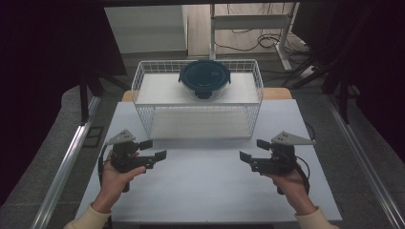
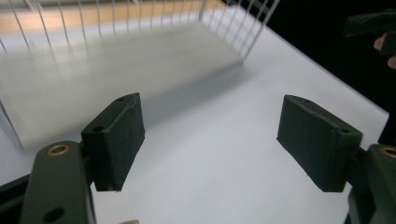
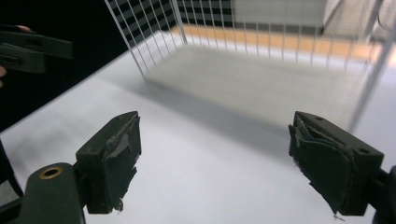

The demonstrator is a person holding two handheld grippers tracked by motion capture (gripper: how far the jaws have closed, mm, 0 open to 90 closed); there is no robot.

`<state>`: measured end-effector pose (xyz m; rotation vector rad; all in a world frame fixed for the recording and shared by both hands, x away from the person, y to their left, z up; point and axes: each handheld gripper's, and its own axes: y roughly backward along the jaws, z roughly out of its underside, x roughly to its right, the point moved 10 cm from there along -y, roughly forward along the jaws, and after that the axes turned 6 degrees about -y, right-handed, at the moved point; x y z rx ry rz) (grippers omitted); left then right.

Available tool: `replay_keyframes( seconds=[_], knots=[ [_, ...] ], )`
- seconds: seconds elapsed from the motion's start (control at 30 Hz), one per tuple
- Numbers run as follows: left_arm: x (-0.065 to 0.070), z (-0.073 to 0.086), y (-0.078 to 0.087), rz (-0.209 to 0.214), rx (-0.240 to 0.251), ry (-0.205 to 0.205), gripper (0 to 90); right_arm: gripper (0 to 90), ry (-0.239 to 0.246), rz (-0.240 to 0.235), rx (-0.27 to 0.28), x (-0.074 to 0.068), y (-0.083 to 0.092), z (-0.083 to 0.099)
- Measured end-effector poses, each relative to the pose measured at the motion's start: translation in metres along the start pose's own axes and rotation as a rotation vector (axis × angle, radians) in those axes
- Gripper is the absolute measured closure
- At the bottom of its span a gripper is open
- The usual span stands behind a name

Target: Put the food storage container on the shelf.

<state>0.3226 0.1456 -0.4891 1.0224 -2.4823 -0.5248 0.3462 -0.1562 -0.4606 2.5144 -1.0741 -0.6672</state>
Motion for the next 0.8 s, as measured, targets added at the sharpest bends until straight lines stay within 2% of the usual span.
replay_keyframes(
  seconds=[0.1, 0.13, 0.17, 0.3, 0.5, 0.8],
  knots=[
    [0.001, 0.023, -0.004, 0.004, -0.017, 0.024, 22.3, 16.7, -0.039, 0.011, -0.025, 0.012, 0.001, 0.025],
    [0.001, 0.023, -0.004, 0.004, -0.017, 0.024, 22.6, 16.9, -0.043, 0.016, -0.034, 0.016, 0.001, 0.034],
    [0.000, 0.038, -0.010, 0.008, -0.051, 0.039, 22.5, 16.9, -0.048, 0.027, -0.047, 0.021, 0.000, 0.041],
    [-0.004, 0.057, -0.017, -0.005, -0.092, 0.059, 22.3, 17.2, -0.074, 0.058, -0.084, 0.036, -0.005, 0.061],
    [-0.009, 0.057, -0.015, -0.026, -0.076, 0.068, 21.8, 17.3, -0.052, 0.066, -0.095, 0.036, -0.009, 0.065],
    [-0.015, 0.065, -0.018, -0.051, -0.096, 0.057, 21.7, 17.1, 0.013, 0.099, -0.108, 0.038, -0.011, 0.069]
  ],
)
